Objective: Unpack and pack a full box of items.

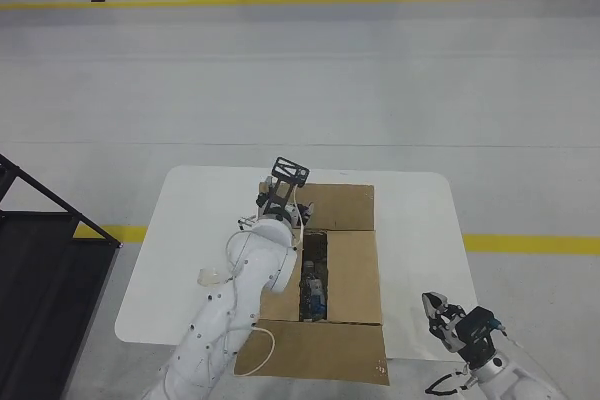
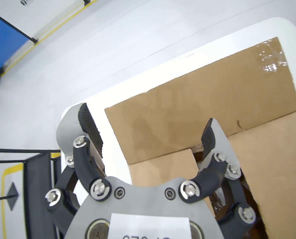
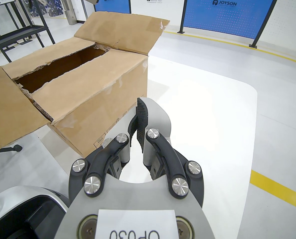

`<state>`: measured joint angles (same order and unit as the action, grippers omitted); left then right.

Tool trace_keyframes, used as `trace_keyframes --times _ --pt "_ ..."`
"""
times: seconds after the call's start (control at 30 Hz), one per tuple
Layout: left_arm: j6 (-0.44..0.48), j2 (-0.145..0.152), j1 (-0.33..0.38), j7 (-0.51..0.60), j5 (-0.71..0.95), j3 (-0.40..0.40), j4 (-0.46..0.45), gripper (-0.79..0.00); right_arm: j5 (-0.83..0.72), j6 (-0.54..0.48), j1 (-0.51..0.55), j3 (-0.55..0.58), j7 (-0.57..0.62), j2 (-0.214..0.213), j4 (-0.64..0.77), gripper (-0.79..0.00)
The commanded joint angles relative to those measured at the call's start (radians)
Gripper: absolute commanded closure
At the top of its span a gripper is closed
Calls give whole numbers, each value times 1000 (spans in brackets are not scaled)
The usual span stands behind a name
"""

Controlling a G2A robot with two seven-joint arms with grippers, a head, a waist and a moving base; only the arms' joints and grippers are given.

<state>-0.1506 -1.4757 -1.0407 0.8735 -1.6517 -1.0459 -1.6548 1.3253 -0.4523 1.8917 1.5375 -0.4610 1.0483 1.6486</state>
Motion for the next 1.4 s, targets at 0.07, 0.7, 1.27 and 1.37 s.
trace_keyframes --times 0.07,0.7,1.27,1.37 --pt "17 10 -73 39 8 -53 -103 -785 11 -2 -12 -8 5 1 -2 0" --pt "-21 10 -227 299 315 -152 -320 -785 27 3 -1 -27 9 7 9 0" --pt "3 11 -313 417 139 31 -315 -785 24 6 0 -31 28 10 -7 0" --pt "-12 5 -307 431 76 90 -288 -785 27 4 1 -31 26 10 -13 0"
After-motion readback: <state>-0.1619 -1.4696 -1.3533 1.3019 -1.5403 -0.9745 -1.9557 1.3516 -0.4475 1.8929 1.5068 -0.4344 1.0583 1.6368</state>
